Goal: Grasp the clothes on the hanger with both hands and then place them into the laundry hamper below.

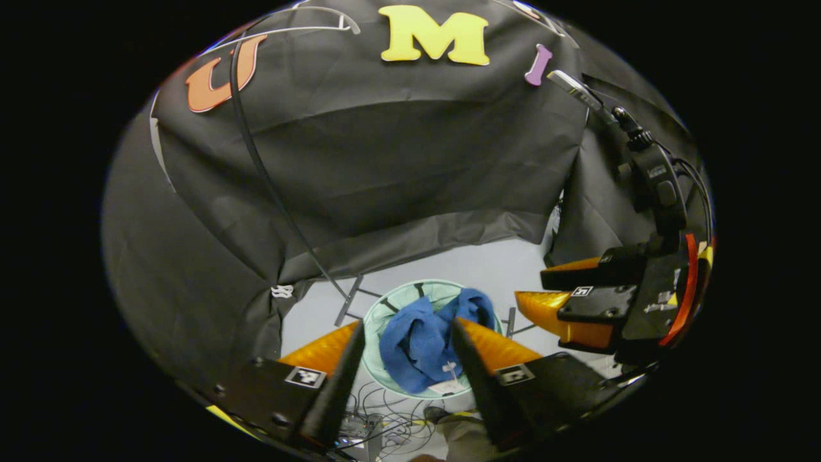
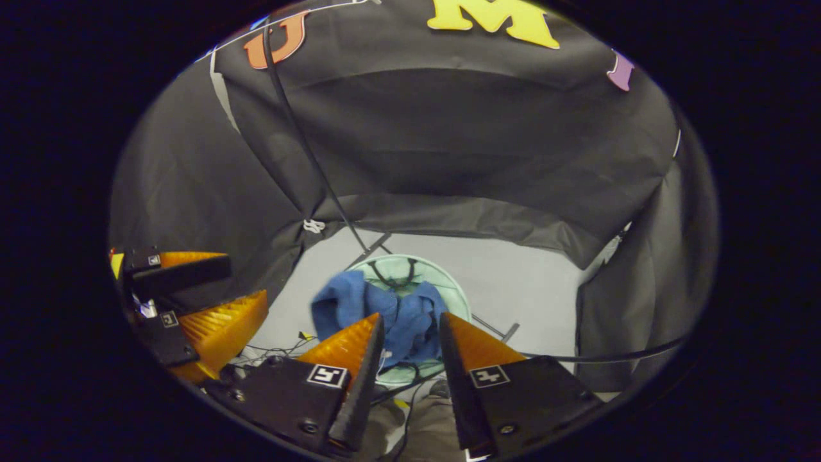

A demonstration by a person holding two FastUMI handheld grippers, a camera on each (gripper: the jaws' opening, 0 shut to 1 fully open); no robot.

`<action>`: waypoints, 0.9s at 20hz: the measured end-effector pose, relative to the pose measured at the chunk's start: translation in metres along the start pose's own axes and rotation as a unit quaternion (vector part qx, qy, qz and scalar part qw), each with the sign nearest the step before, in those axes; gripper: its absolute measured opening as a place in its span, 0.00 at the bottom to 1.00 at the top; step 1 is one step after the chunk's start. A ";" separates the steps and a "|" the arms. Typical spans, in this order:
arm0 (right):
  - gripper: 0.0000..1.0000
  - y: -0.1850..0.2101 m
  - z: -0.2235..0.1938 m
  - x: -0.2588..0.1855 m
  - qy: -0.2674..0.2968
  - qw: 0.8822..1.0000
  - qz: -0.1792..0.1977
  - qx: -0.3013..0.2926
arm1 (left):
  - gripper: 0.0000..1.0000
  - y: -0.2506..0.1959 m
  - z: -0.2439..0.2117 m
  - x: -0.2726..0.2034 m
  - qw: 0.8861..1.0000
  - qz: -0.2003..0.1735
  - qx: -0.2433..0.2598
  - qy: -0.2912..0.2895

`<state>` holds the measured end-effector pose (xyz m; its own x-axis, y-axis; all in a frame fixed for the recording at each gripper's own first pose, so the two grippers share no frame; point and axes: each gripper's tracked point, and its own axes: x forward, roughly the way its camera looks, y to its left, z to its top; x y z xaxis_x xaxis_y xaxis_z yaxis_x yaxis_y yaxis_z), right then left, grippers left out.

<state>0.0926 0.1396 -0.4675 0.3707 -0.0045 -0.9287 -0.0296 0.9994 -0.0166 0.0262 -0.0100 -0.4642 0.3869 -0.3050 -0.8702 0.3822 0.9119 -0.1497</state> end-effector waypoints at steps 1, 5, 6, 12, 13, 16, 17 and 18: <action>0.65 -0.005 -0.009 -0.003 -0.008 1.000 -0.006 0.005 | 0.81 0.002 0.001 -0.005 1.000 0.001 0.005 -0.007; 0.76 -0.014 -0.008 -0.046 -0.067 0.997 -0.035 0.031 | 0.96 -0.008 0.006 -0.032 0.999 -0.012 0.019 -0.039; 0.79 -0.016 -0.008 -0.062 -0.084 0.995 -0.039 0.036 | 0.96 -0.011 0.011 -0.043 0.998 -0.015 0.018 -0.052; 0.83 -0.026 0.009 -0.173 -0.216 0.975 -0.037 0.027 | 1.00 -0.026 0.048 -0.134 0.988 -0.004 -0.030 -0.148; 0.88 -0.029 0.007 -0.191 -0.240 0.970 -0.034 0.020 | 0.97 -0.029 0.054 -0.156 0.985 0.002 -0.039 -0.168; 0.96 -0.039 -0.002 -0.253 -0.294 0.955 -0.026 -0.002 | 0.97 -0.043 0.053 -0.222 0.974 0.031 -0.055 -0.220; 0.96 -0.042 -0.005 -0.270 -0.308 0.951 -0.023 -0.008 | 0.97 -0.048 0.052 -0.242 0.970 0.041 -0.058 -0.234; 0.96 -0.050 -0.010 -0.292 -0.324 0.946 -0.021 -0.011 | 0.97 -0.052 0.052 -0.258 0.965 0.052 -0.063 -0.248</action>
<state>-0.0231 0.0909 -0.1991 0.8629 -0.0161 -0.5051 -0.0188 0.9978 -0.0637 -0.0502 0.0070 -0.2076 0.7843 -0.2752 -0.5560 0.2266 0.9614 -0.1563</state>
